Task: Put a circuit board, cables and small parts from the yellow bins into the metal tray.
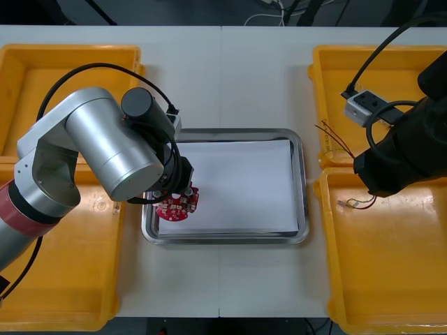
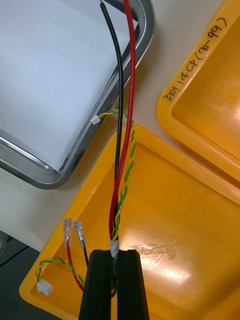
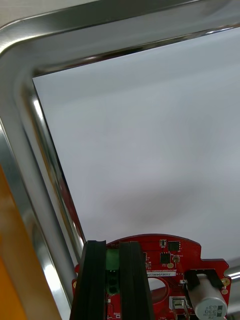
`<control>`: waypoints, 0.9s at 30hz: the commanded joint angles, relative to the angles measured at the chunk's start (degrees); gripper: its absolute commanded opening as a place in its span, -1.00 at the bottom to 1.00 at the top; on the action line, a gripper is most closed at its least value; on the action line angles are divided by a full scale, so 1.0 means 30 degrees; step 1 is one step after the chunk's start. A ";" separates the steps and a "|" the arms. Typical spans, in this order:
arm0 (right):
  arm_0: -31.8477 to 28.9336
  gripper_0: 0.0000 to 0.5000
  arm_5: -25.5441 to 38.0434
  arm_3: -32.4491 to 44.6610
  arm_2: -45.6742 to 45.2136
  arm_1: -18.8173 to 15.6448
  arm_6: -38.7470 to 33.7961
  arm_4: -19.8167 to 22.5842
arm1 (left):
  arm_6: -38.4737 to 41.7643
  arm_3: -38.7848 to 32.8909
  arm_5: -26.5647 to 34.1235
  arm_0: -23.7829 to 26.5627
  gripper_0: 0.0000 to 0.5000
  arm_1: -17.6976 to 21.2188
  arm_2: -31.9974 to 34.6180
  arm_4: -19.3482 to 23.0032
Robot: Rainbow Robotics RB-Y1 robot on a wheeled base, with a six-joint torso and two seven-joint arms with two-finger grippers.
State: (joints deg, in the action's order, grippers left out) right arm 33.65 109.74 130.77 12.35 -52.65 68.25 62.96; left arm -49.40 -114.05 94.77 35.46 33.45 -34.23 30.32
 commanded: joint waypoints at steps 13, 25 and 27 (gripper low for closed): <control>0.0707 -0.89 0.0088 0.0532 0.0834 0.0615 0.0630 -0.0625 | 0.0969 0.0459 -0.1766 -0.0744 -1.00 0.0012 -0.1626 -0.0907; 0.0678 -0.89 0.0088 0.0532 0.1214 0.0615 0.0630 -0.1152 | 0.1144 0.0489 -0.1795 -0.0803 -1.00 0.0187 -0.1977 -0.0907; 0.0678 -0.89 0.0088 0.0532 0.1214 0.0645 0.0630 -0.1152 | 0.1174 0.0489 -0.1795 -0.0861 -1.00 0.0217 -0.1977 -0.0907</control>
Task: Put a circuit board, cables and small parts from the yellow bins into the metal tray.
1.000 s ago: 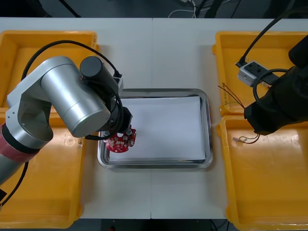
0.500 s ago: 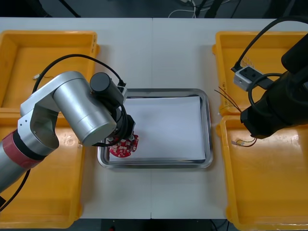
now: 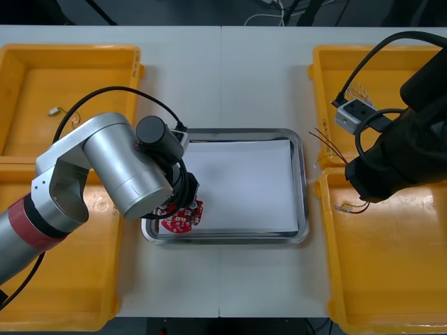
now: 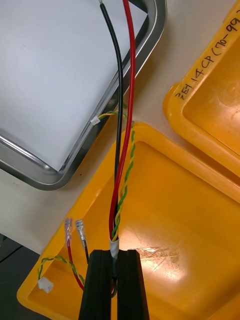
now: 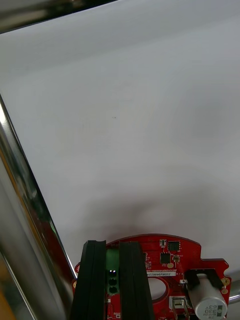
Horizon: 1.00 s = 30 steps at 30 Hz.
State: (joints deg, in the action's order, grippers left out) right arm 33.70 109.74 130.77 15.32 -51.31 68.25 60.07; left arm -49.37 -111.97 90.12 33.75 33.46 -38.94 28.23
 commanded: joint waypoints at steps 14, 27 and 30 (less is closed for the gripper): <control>0.0662 -0.89 0.0088 0.0443 0.0225 0.0227 0.0423 -0.0454 | 0.1223 -0.0178 -0.0566 -0.0556 -1.00 0.0362 -0.0439 -0.0327; 0.0692 -0.88 0.0088 0.0238 0.0225 0.0256 0.0452 -0.0571 | 0.1194 0.0789 -0.1708 -0.0527 -1.00 0.0332 -0.0556 -0.0385; 0.0662 -0.88 0.0088 0.0209 0.0225 0.0256 0.0364 -0.0659 | 0.1194 0.0789 -0.1708 -0.0527 -1.00 0.0332 -0.0556 -0.0385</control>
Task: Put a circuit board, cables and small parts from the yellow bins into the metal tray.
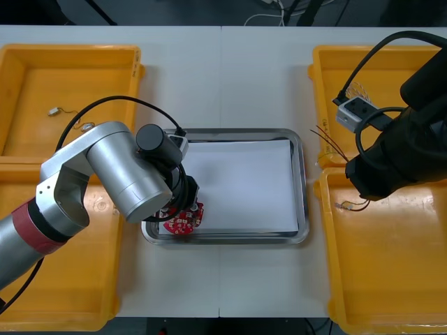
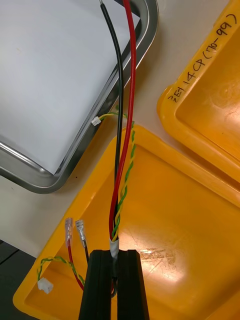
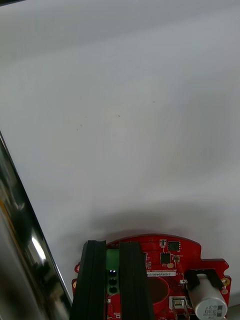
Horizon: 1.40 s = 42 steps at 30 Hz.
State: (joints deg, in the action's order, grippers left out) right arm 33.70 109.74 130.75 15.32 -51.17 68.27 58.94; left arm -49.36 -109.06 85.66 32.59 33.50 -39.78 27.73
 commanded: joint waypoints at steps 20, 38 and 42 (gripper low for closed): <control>0.0632 -0.89 0.0088 0.0009 0.0224 0.0417 0.0448 -0.0194 | 0.1775 -0.0269 -0.0312 -0.0140 1.00 0.0289 0.0107 0.0307; 0.0661 -0.88 0.0088 0.0009 0.0224 0.0681 0.0711 0.0157 | 0.1130 -0.1938 0.3438 0.0504 1.00 0.0318 0.2919 0.2006; 0.1306 -0.88 0.0088 0.0009 0.0957 0.0974 0.0917 0.0128 | 0.0808 -0.2144 0.4757 0.0944 1.00 0.0318 0.4003 0.2739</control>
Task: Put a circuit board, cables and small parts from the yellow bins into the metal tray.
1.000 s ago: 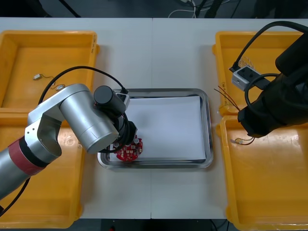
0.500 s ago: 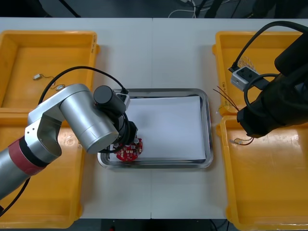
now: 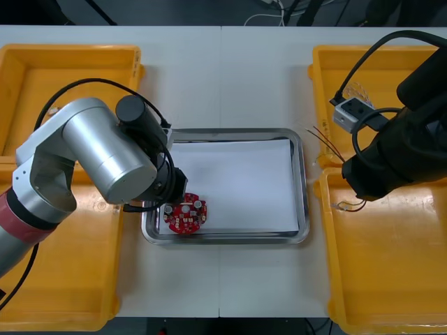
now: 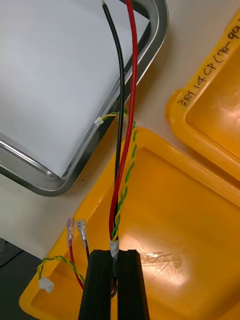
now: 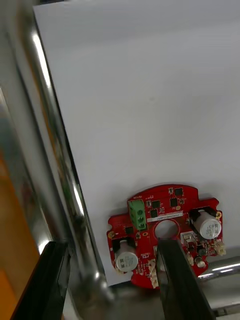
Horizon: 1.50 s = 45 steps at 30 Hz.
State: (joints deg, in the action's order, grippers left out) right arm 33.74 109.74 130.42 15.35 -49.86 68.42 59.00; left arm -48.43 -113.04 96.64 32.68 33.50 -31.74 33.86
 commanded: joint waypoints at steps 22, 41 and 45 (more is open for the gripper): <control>0.5248 -0.86 -0.0251 -0.4478 0.5283 0.4374 0.6167 -0.2439 | -0.2665 -0.0464 0.4452 0.2436 1.00 0.2984 0.7330 0.5765; 0.5483 -0.85 -0.1687 -0.5650 0.7802 0.5400 1.4136 -0.4197 | -0.8847 0.5512 0.4452 0.4839 1.00 0.4097 0.9732 0.5472; 0.5131 -0.86 -0.1716 -0.5796 0.7920 0.5693 1.5249 -0.4402 | -1.0282 0.6537 0.4452 0.5366 1.00 0.4302 0.9966 0.4594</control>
State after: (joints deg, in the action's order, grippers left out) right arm 47.91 105.11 112.78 38.24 -34.27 110.67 46.10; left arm -69.69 -94.76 109.54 44.59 43.13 -3.77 49.73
